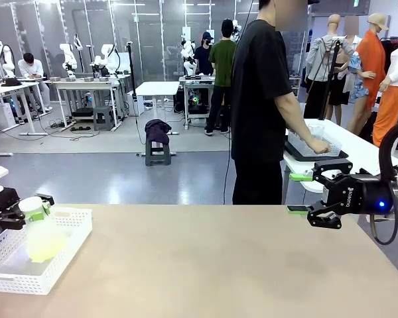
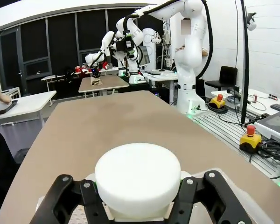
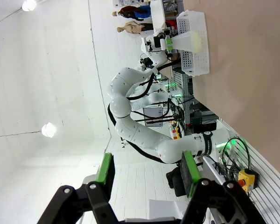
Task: Prepare the solutions needed for the experiment.
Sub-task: When the human places the Big flask in the center of the table, pick up the Big flask and place it in the left Organizing basket.
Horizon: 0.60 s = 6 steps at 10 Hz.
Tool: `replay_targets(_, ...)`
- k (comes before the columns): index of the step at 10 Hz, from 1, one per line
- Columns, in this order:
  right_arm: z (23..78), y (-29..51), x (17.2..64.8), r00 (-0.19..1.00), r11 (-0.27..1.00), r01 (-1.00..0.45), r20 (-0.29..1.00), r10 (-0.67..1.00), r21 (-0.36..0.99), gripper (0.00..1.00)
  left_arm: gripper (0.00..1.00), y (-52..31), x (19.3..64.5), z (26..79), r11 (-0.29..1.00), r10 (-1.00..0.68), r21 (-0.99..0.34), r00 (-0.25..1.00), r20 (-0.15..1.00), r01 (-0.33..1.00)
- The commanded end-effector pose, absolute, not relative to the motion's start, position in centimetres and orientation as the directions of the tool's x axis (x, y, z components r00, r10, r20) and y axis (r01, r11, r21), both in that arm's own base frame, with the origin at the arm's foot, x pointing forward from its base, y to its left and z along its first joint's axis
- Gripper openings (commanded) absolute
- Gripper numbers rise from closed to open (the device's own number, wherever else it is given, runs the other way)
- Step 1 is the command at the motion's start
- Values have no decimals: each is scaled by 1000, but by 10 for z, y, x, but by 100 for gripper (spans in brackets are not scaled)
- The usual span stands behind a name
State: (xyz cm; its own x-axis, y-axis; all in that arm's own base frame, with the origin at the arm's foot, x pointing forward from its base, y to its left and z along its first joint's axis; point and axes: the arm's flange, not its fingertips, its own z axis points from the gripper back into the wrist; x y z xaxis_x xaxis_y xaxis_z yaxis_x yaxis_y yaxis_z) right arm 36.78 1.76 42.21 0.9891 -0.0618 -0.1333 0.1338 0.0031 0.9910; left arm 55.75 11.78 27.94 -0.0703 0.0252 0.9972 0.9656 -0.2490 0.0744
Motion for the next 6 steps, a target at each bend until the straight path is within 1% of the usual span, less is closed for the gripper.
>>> replay_targets(1, 422, 18, 367, 989, -5, 133, -133, -61, 991, 73, 19, 119, 567, 274, -256, 41, 93, -85, 996, 962)
replay_targets(4, 422, 18, 367, 989, -5, 133, -133, -61, 991, 73, 19, 122, 566, 267, -266, 32, 74, -68, 997, 961)
replay_targets(5, 422, 18, 367, 989, -5, 133, -133, -61, 991, 73, 42, 124, 567, 264, -272, 28, 60, -54, 998, 960)
replay_targets(6, 422, 18, 367, 989, -5, 133, -133, -61, 991, 73, 42, 124, 567, 264, -275, 16, 49, -46, 999, 960)
